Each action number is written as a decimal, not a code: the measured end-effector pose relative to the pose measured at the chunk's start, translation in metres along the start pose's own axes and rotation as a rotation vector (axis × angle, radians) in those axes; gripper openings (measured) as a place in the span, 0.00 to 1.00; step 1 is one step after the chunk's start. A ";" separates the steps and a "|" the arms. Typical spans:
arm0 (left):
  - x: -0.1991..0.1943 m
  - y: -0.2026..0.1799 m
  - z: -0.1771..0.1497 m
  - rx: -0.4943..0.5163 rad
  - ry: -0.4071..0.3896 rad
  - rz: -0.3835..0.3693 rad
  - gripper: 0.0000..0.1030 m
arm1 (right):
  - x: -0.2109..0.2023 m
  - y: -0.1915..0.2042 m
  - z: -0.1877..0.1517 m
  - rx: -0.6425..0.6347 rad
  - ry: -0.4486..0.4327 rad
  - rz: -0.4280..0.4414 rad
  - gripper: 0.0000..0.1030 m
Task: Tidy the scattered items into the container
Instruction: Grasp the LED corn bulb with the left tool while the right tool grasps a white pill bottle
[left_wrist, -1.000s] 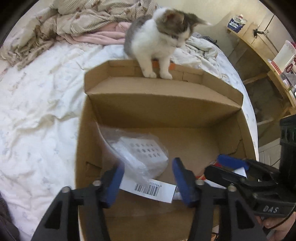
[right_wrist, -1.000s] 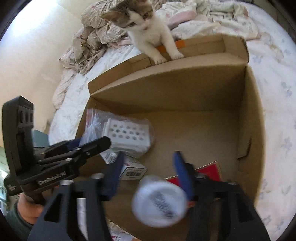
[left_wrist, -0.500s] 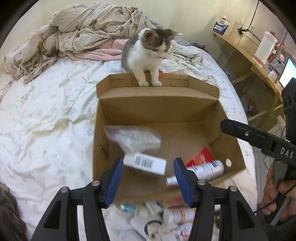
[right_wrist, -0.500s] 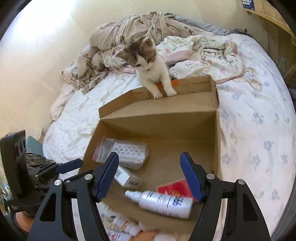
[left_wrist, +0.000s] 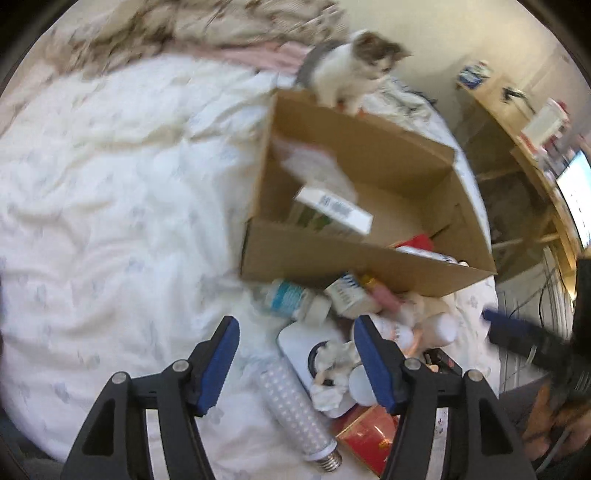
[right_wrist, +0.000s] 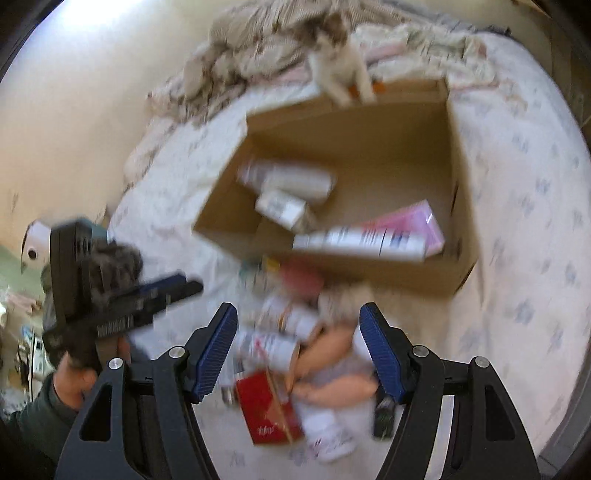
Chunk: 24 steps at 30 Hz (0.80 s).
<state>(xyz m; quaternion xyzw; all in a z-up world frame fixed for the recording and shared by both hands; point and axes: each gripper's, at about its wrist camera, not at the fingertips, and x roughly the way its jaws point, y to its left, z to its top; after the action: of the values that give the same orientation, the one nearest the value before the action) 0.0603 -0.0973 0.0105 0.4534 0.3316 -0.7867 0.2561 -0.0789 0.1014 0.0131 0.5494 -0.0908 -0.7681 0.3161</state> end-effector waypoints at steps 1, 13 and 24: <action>-0.001 0.003 0.002 -0.019 -0.002 -0.031 0.63 | 0.010 0.001 -0.007 0.014 0.033 0.017 0.71; 0.004 0.005 -0.001 -0.003 0.009 -0.008 0.64 | 0.081 0.016 -0.016 0.054 0.174 0.056 0.81; 0.020 0.020 -0.029 -0.092 0.143 -0.021 0.64 | 0.064 0.017 -0.013 0.033 0.122 0.070 0.66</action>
<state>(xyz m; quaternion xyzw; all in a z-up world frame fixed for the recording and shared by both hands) 0.0812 -0.0900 -0.0235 0.4926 0.3897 -0.7389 0.2439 -0.0727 0.0535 -0.0335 0.5967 -0.1031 -0.7203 0.3385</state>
